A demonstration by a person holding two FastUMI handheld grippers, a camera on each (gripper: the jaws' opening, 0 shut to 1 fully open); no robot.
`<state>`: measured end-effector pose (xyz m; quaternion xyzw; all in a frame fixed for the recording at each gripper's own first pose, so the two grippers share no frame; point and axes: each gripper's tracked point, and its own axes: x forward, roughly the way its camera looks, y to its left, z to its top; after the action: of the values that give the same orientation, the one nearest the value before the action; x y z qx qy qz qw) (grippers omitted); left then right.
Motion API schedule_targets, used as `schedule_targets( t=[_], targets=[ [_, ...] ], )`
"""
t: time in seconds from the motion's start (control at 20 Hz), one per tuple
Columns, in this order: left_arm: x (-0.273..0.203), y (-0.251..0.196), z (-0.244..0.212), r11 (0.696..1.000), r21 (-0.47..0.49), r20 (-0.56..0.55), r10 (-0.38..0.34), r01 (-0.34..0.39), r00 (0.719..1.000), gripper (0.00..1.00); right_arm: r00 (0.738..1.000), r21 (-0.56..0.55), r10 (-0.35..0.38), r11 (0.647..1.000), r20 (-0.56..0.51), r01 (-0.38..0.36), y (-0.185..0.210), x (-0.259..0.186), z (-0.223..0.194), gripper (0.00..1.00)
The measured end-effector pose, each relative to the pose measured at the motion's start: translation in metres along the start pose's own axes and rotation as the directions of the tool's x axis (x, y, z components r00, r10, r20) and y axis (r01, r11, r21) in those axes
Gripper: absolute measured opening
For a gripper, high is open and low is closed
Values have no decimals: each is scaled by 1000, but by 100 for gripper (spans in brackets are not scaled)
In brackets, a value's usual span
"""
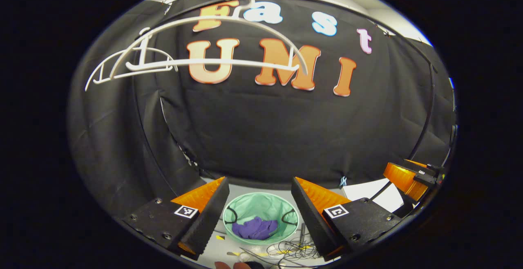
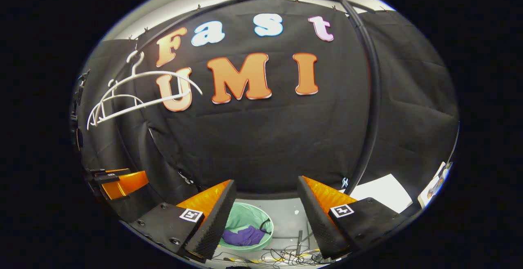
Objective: Grasp the clothes on the hanger with both hands and then place them into the laundry hamper below.
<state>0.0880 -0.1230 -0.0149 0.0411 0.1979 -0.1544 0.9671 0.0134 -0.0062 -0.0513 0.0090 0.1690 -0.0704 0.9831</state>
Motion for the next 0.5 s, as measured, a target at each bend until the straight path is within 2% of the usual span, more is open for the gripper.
schedule_targets(
  t=[0.25, 0.4, 0.5],
  targets=[
    [-43, -3, 51, 999, -33, 177, 21, -15, 984, 96, 992, -30, -5, 1000, 123, 9, -13, -44, 37, 100],
    [-62, -8, 69, 999, -32, 255, 17, -9, 967, 93, 987, -18, -7, 1000, 160, 10, -20, -66, 48, 88],
    [-76, -11, 73, 1000, -11, 277, 21, -19, 961, 93, 986, 0, -6, 1000, 166, 6, -22, -78, 47, 89]
  ],
)
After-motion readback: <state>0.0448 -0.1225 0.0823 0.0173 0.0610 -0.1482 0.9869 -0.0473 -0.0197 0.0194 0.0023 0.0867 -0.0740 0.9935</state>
